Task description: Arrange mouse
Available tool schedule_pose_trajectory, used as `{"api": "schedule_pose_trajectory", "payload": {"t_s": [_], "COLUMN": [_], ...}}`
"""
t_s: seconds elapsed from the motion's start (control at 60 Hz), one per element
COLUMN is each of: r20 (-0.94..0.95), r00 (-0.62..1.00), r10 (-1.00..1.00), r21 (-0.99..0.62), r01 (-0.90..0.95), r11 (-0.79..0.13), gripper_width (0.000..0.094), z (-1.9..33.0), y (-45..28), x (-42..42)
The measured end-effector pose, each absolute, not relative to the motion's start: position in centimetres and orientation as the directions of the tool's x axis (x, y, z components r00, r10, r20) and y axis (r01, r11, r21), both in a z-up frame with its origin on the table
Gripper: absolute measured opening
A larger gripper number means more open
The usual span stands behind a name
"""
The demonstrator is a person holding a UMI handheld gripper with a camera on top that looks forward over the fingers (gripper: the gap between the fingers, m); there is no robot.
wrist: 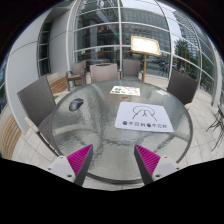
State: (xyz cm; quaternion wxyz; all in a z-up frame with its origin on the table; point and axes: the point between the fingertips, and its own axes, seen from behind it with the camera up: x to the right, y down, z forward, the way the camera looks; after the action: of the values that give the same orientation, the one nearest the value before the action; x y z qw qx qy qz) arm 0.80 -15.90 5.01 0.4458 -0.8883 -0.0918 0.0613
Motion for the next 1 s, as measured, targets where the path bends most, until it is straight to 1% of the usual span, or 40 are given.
{"api": "schedule_pose_trajectory", "payload": {"t_s": [0.05, 0.067, 0.083, 0.167, 0.183, 0.2, 0.25, 0.317, 0.4, 0.633, 0.733, 0.783, 0.867, 0.9, 1.0], "r20": [-0.032, -0.035, -0.031, -0.042, -0.047, -0.046, -0.056, -0.07, -0.09, -0.113, -0.094, -0.091, -0.074, -0.076, -0.099], "r00": [0.974, 0.973, 0.974, 0.972, 0.971, 0.972, 0.97, 0.97, 0.973, 0.975, 0.979, 0.981, 0.984, 0.985, 0.985], "r10": [0.225, 0.229, 0.224, 0.232, 0.235, 0.231, 0.235, 0.231, 0.212, 0.193, 0.179, 0.172, 0.16, 0.156, 0.145], "r21": [-0.791, -0.786, -0.785, -0.77, -0.767, -0.766, -0.763, -0.76, -0.753, -0.747, -0.744, -0.73, -0.734, -0.728, -0.72], "r01": [0.113, 0.115, 0.115, 0.116, 0.115, 0.115, 0.11, 0.098, 0.072, 0.045, 0.051, 0.052, 0.055, 0.052, 0.029], "r11": [-0.602, -0.607, -0.609, -0.627, -0.631, -0.633, -0.636, -0.643, -0.654, -0.664, -0.666, -0.682, -0.677, -0.683, -0.693], "gripper_width": [0.0835, 0.0835, 0.0836, 0.0835, 0.0838, 0.0838, 0.0839, 0.0843, 0.0845, 0.0833, 0.0747, 0.0684, 0.0524, 0.0515, 0.0381], "z": [4.1, 4.3, 3.7, 2.3, 2.3, 2.1, 1.6, 0.8, 1.0, -0.2, -0.5, -1.0, -1.1, -1.2, -1.3], "y": [-15.3, -14.6, -14.4, -12.0, -11.4, -10.7, -8.7, -5.6, -2.2, 6.7, 9.3, 10.1, 11.5, 11.4, 11.5], "x": [-1.2, -1.9, -4.2, -9.0, -8.9, -11.0, -13.9, -16.6, -21.1, -26.7, -27.3, -27.6, -27.5, -27.6, -27.2]}}
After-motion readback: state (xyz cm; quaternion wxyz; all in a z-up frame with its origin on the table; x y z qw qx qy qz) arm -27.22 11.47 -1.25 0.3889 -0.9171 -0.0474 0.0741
